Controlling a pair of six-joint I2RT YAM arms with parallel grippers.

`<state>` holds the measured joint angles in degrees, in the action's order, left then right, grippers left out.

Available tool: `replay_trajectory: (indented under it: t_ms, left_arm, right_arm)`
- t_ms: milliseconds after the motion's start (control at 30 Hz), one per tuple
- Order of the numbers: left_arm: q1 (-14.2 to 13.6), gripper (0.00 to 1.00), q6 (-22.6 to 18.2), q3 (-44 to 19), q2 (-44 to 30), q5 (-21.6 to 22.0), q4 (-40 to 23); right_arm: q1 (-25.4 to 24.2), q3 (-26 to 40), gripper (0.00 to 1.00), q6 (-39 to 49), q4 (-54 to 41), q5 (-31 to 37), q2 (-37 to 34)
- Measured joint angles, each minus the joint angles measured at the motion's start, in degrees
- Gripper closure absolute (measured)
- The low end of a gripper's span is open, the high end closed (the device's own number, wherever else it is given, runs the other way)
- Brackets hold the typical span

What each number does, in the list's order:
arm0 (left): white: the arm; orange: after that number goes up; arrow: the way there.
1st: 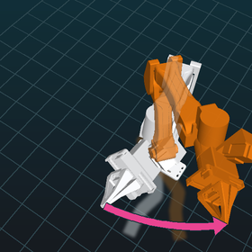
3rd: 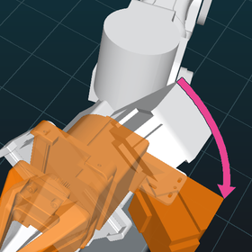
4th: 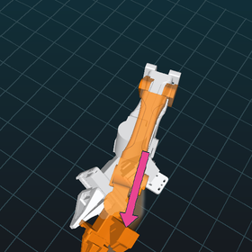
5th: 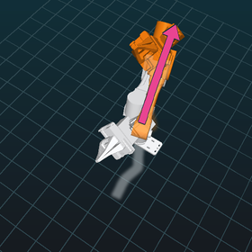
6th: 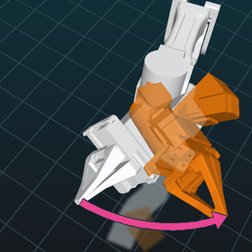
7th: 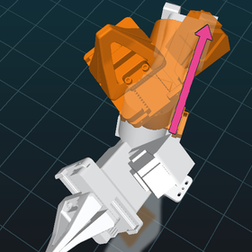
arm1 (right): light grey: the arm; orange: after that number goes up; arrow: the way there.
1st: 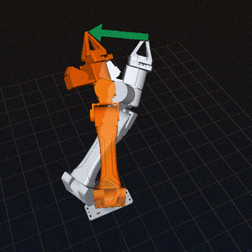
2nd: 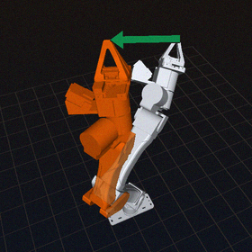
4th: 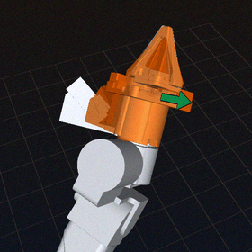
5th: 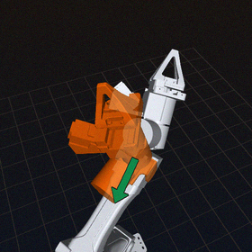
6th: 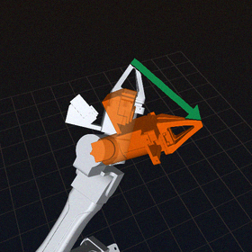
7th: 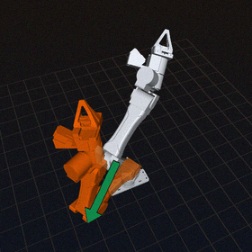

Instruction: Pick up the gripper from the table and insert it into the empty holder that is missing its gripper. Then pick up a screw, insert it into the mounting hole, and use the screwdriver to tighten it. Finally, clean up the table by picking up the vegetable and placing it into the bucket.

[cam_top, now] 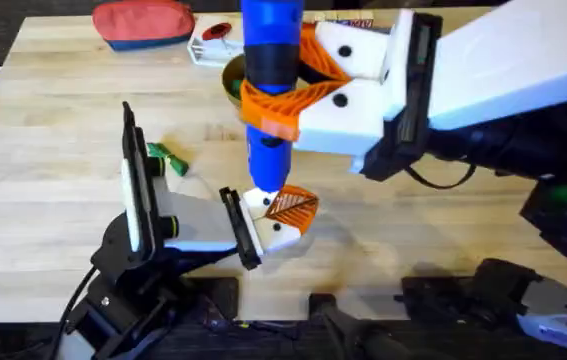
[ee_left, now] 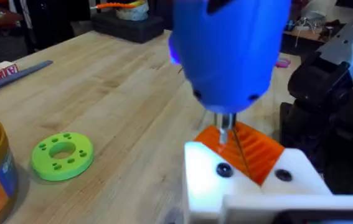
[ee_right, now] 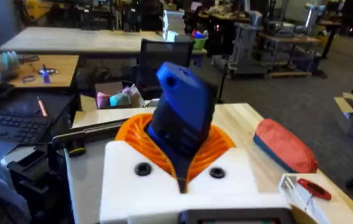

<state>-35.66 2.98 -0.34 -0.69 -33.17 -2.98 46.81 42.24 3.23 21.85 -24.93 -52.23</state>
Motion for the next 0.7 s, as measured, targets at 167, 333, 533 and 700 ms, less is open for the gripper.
replay_trajectory:
  t_ms: [167,333,533,700]
  left_arm:
    - [0.0,0.995,0.0,0.0,0.0,0.0,0.0]
    - [0.0,0.995,0.0,0.0,0.0,0.0,0.0]
    - [0.0,0.995,0.0,0.0,0.0,0.0,0.0]
    - [0.0,0.995,0.0,0.0,0.0,0.0,0.0]
  right_arm:
    - [0.0,0.0,0.994,0.0,1.6,0.0,0.0]
    - [0.0,0.0,0.994,0.0,0.9,0.0,0.0]
    - [0.0,0.0,0.994,0.0,0.9,0.0,0.0]
    - [0.1,0.0,0.994,0.0,0.7,0.0,0.0]
